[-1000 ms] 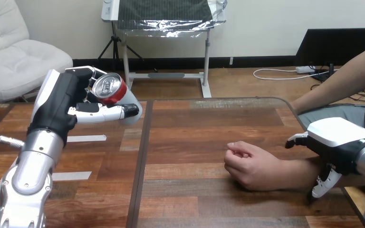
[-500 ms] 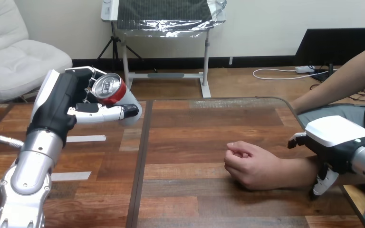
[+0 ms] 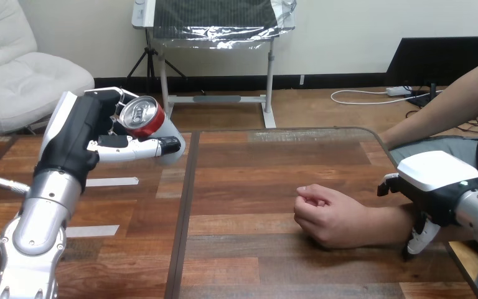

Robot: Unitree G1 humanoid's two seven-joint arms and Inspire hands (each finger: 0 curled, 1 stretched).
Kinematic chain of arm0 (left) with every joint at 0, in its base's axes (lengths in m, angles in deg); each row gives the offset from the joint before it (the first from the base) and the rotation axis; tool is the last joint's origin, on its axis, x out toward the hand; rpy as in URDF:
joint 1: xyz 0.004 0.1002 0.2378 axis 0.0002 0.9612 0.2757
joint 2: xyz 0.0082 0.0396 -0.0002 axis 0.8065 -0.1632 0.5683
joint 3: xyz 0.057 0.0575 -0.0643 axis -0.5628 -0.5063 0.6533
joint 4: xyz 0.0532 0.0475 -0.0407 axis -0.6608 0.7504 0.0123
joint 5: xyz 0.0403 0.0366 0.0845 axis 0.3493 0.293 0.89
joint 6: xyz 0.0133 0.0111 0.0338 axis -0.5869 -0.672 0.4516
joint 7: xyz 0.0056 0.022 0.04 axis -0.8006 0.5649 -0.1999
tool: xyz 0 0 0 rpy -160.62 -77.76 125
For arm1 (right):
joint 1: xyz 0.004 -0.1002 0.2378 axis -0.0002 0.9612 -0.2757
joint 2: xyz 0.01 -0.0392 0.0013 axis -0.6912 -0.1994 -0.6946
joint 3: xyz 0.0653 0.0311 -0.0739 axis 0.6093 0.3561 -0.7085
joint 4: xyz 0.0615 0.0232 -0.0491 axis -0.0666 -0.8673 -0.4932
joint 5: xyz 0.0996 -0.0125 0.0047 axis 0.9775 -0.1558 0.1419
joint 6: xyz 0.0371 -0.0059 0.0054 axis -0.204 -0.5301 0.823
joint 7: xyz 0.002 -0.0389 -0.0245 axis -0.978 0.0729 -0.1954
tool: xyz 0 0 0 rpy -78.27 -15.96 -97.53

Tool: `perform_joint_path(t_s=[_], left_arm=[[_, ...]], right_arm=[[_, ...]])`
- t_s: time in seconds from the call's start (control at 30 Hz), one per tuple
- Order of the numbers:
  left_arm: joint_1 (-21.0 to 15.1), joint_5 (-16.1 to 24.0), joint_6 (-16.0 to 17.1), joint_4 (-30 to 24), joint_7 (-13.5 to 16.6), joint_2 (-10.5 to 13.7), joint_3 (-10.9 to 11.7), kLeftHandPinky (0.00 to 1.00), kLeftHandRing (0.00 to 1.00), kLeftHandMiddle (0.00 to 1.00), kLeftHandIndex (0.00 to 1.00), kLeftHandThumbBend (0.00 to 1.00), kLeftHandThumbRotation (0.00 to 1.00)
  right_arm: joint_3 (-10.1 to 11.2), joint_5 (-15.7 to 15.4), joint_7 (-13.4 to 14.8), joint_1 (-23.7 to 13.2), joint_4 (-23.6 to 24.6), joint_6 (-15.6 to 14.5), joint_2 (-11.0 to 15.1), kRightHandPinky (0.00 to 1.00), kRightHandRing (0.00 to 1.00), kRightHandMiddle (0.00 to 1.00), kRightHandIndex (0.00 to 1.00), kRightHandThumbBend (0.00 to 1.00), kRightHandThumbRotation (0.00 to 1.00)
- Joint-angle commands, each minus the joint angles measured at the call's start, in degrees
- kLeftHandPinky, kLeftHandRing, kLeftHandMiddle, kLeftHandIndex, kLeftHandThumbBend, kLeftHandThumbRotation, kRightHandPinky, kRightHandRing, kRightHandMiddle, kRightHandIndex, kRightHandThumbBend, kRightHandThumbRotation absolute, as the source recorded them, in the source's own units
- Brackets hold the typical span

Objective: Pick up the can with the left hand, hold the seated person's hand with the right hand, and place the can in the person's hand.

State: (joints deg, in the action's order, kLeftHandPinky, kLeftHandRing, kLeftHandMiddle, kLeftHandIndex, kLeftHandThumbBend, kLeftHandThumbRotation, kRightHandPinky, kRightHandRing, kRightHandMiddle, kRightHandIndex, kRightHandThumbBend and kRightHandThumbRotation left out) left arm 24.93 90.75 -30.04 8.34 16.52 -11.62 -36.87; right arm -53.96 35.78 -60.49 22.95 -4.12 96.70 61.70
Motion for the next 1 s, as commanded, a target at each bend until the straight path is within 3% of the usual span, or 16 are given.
perform_joint_path(t_s=[0.0, 0.97], left_arm=[[-2.22, -0.03, 1.03, -1.06, 0.34, 0.43, 1.46, 0.26, 0.31, 0.37, 0.42, 0.65, 0.00], [-2.24, -0.47, 0.33, -1.51, 0.19, 0.08, 1.68, 0.26, 0.32, 0.37, 0.42, 0.64, 0.00]], right_arm=[[-0.83, 0.64, 1.27, -3.28, -1.98, -0.21, -2.12, 0.73, 0.78, 0.78, 0.78, 0.93, 0.15], [-1.81, 1.74, 1.74, -3.68, -3.60, 0.16, -5.00, 0.70, 0.76, 0.78, 0.77, 0.90, 0.18]])
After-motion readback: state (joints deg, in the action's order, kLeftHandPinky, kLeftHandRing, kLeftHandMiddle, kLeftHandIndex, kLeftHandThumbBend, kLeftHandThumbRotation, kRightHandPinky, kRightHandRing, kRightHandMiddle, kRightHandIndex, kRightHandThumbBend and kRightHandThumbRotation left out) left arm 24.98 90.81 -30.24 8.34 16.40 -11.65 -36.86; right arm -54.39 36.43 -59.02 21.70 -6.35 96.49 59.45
